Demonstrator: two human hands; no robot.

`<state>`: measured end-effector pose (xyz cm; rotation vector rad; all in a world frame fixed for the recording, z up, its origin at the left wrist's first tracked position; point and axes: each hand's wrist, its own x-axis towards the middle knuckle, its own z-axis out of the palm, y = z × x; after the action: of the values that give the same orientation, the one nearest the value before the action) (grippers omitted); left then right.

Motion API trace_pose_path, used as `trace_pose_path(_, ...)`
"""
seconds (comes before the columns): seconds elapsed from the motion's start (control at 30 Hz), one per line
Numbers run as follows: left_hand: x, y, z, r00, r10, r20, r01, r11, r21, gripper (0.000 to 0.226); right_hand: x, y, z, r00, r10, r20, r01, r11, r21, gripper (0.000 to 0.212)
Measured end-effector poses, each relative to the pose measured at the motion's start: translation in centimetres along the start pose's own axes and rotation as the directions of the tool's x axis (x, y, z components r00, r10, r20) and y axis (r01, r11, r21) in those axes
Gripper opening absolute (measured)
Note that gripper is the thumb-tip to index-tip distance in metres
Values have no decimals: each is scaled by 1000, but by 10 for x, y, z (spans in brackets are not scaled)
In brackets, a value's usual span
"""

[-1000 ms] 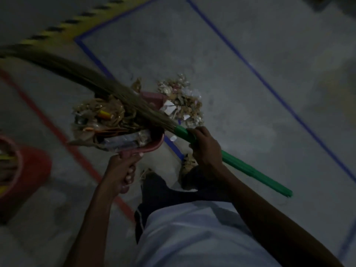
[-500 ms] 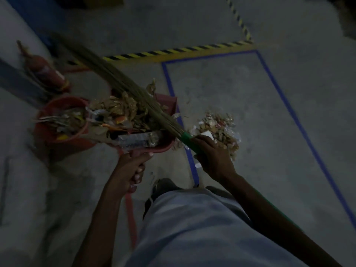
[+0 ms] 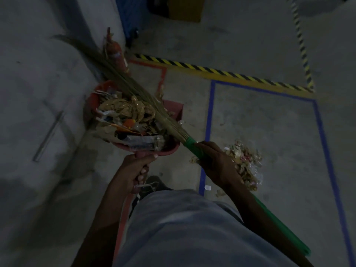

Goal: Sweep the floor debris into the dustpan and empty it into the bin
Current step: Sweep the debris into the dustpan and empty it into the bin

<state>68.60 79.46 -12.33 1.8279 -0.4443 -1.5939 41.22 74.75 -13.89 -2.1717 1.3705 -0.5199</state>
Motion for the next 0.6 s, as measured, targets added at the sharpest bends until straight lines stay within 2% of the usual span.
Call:
trace_pose_path(0.33,77,65,-121,1000,-22,-6,22,999,-24,45,125,-68,65,1000,-21,19,22,1000,-8,59)
trace_pose_path(0.6,118,120,-204,998,-33,48,34,999,-18,42,197,-117,95,999,-38,16,39,998,-53,60)
